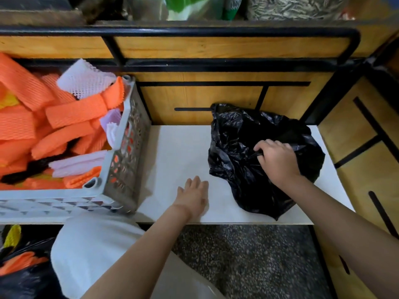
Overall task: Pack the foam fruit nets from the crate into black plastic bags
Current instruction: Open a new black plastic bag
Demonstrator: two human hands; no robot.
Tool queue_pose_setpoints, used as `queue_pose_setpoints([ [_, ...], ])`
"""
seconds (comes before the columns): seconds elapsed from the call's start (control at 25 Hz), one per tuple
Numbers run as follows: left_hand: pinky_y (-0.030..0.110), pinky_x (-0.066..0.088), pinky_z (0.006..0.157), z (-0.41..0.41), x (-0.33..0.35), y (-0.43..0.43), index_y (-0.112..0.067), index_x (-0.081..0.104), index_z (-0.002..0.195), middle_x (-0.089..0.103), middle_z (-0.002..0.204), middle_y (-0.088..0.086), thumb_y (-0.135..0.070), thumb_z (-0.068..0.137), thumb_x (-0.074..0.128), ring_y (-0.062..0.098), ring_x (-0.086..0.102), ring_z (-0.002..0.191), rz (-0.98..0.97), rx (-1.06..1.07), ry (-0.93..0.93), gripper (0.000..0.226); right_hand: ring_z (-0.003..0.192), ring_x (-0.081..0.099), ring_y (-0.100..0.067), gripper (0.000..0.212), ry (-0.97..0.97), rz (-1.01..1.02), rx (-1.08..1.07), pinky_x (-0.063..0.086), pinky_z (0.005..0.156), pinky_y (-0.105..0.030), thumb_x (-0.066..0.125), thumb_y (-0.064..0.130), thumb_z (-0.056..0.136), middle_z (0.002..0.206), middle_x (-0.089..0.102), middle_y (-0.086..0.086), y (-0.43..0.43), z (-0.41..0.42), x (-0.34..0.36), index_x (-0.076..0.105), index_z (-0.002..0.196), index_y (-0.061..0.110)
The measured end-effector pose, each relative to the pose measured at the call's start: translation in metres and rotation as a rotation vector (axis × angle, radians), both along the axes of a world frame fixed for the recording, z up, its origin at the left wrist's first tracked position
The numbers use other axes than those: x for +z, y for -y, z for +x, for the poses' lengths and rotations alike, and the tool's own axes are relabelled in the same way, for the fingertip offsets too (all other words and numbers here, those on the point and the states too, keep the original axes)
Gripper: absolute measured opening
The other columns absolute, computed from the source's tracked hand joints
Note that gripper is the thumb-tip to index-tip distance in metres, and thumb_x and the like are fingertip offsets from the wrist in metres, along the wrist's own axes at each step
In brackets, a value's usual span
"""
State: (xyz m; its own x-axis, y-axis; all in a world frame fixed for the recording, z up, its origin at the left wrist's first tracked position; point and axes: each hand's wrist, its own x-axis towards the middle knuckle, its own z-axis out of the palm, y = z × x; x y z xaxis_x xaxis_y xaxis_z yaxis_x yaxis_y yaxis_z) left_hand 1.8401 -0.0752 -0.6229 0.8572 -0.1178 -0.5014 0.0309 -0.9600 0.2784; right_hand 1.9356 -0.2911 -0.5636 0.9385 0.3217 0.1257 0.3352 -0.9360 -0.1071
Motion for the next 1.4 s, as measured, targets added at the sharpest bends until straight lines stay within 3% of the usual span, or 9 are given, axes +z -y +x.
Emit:
queue_pose_setpoints([
  [0.08,0.041,0.021,0.114,0.006,0.012,-0.005,-0.014,0.006,0.15,0.006,0.156,0.012,-0.02,0.095,0.049,0.029,0.013,0.143,-0.272,0.197,0.033,0.07,0.097,0.059,-0.027,0.02,0.006,0.11,0.055,0.038,0.087,-0.039,0.056,0.009,0.088,0.102,0.065,-0.004,-0.012,-0.001,0.011,0.063,0.106,0.013],
  [0.24,0.007,0.005,0.107,0.022,0.071,-0.015,-0.013,0.001,0.15,0.002,0.158,0.011,-0.016,0.086,0.066,0.015,0.002,0.145,-0.517,0.323,0.513,0.091,0.105,0.057,-0.024,0.021,-0.028,0.269,0.2,0.039,0.096,-0.039,0.051,0.007,0.092,0.109,0.065,-0.002,-0.038,-0.006,0.047,0.062,0.109,0.013],
  [0.36,0.024,0.014,0.114,0.033,0.118,-0.029,-0.027,0.021,0.148,0.01,0.158,0.006,-0.017,0.082,0.071,0.018,0.012,0.144,-0.448,0.224,0.694,0.083,0.11,0.05,-0.021,0.022,-0.046,0.34,0.27,0.033,0.095,-0.032,0.049,0.005,0.094,0.11,0.063,0.0,-0.055,-0.015,0.072,0.063,0.11,0.013],
  [0.44,0.038,0.028,0.113,0.035,0.137,-0.039,-0.024,0.052,0.13,0.035,0.148,0.003,-0.014,0.082,0.069,0.022,0.033,0.134,-0.373,0.139,0.735,0.052,0.11,0.045,-0.02,0.022,-0.007,0.37,0.294,0.032,0.096,-0.032,0.052,0.005,0.092,0.109,0.062,0.001,-0.064,-0.018,0.086,0.065,0.106,0.014],
  [0.6,0.04,0.049,0.08,0.024,0.167,-0.052,-0.021,0.063,0.088,0.064,0.09,-0.007,-0.024,0.087,0.063,0.017,0.058,0.091,-0.385,0.208,0.836,0.003,0.108,0.045,-0.022,0.033,0.086,0.174,0.151,0.036,0.082,-0.031,0.056,0.026,0.092,0.118,0.051,0.0,-0.075,-0.023,0.108,0.052,0.124,0.023],
  [0.72,0.031,0.048,0.069,0.013,0.192,-0.057,-0.025,0.059,0.077,0.063,0.074,-0.01,-0.029,0.087,0.064,0.01,0.061,0.076,-0.498,0.217,0.839,0.012,0.093,0.058,-0.027,0.039,0.073,0.068,0.061,0.035,0.061,-0.03,0.052,0.038,0.094,0.115,0.054,-0.002,-0.082,-0.029,0.12,0.043,0.129,0.024],
  [0.88,0.034,0.045,0.065,-0.002,0.222,-0.065,-0.017,0.056,0.07,0.055,0.066,-0.009,-0.026,0.082,0.069,0.007,0.053,0.065,-0.732,0.226,0.854,0.02,0.094,0.059,-0.032,0.025,0.071,0.156,0.074,0.035,0.063,-0.031,0.049,0.032,0.095,0.103,0.062,-0.008,-0.097,-0.027,0.146,0.06,0.111,0.015],
  [1.16,0.018,0.036,0.061,-0.071,0.289,-0.101,-0.02,0.048,0.075,0.044,0.064,-0.012,-0.024,0.085,0.061,-0.002,0.04,0.063,-0.883,0.346,1.213,0.017,0.084,0.052,-0.013,0.019,0.094,0.59,0.413,0.03,0.064,-0.021,0.051,0.004,0.091,0.087,0.059,0.004,-0.189,-0.064,0.221,0.065,0.1,0.013],
  [1.4,0.012,0.034,0.062,-0.167,0.304,-0.168,-0.002,0.051,0.081,0.044,0.068,-0.01,-0.018,0.092,0.056,-0.001,0.04,0.064,-0.834,0.56,1.406,0.02,0.076,0.053,-0.006,0.024,0.018,0.66,0.732,0.034,0.064,-0.024,0.051,0.002,0.087,0.074,0.059,0.008,-0.296,-0.137,0.26,0.061,0.078,0.021],
])
